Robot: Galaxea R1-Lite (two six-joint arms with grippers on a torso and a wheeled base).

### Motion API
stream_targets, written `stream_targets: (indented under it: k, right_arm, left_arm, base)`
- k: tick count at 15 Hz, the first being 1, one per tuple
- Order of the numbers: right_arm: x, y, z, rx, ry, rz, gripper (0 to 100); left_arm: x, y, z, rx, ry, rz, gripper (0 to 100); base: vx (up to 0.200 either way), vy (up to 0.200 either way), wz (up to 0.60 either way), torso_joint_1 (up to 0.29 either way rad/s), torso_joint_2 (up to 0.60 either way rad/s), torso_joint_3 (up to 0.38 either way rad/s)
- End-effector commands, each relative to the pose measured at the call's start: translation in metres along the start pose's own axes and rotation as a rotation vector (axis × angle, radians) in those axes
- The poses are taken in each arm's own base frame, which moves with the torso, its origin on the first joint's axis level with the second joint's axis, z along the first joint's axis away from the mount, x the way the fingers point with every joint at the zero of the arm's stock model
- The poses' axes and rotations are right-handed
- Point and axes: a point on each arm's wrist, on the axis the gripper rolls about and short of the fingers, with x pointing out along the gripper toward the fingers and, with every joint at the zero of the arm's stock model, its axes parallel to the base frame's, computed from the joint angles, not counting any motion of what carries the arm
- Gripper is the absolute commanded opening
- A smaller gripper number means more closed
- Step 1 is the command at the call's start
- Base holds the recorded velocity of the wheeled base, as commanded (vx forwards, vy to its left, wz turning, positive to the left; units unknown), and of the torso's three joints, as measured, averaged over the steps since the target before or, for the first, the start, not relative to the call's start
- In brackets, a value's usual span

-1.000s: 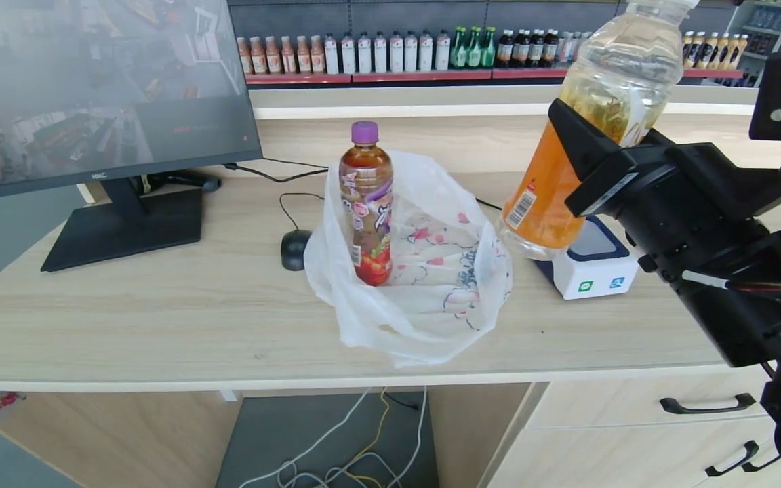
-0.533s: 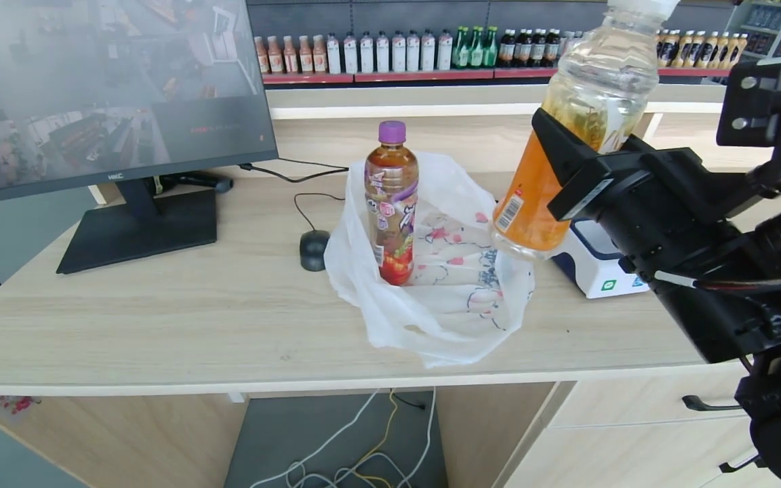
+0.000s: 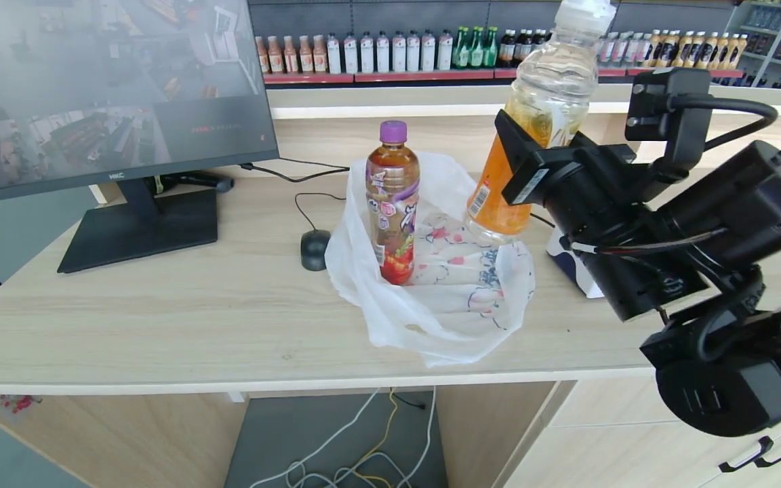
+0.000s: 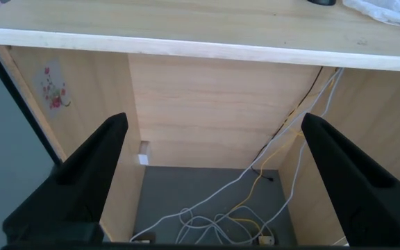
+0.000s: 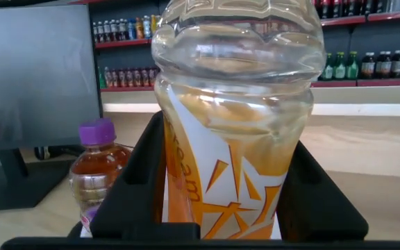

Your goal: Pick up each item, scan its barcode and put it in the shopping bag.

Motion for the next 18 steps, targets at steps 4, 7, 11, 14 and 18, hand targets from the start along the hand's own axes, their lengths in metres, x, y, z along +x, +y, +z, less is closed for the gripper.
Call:
stream_targets:
  k: [4,7,11,14,18]
  right_arm:
    - [0.031,-0.004,-0.046,-0.031,0.023,-0.035,0]
    - [0.038,-0.009,-0.057,-0.042,0.029,-0.047,0]
    - [0.041,-0.014,-0.066,-0.052,0.038,-0.062,0]
    - [0.042,-0.02,-0.067,-0.06,0.037,-0.069,0]
    - [0.041,-0.017,-0.077,-0.062,0.059,-0.061,0]
  left_arm:
    - [0.0,0.0,0.0,-0.001,0.001,0.002,100]
    - [0.0,0.0,0.0,0.001,-0.001,0.002,100]
    - [0.0,0.0,0.0,0.001,-0.001,0.002,100]
    - [0.0,0.0,0.0,-0.001,-0.001,0.002,100]
    - [0.0,0.0,0.0,-0.001,-0.001,0.002,100]
  base:
    - [0.0,0.0,0.0,0.0,0.0,0.0]
    - [0.0,0.0,0.0,0.0,0.0,0.0]
    - [0.0,0.0,0.0,0.0,0.0,0.0]
    - [0.0,0.0,0.0,0.0,0.0,0.0]
    - [0.0,0.0,0.0,0.0,0.0,0.0]
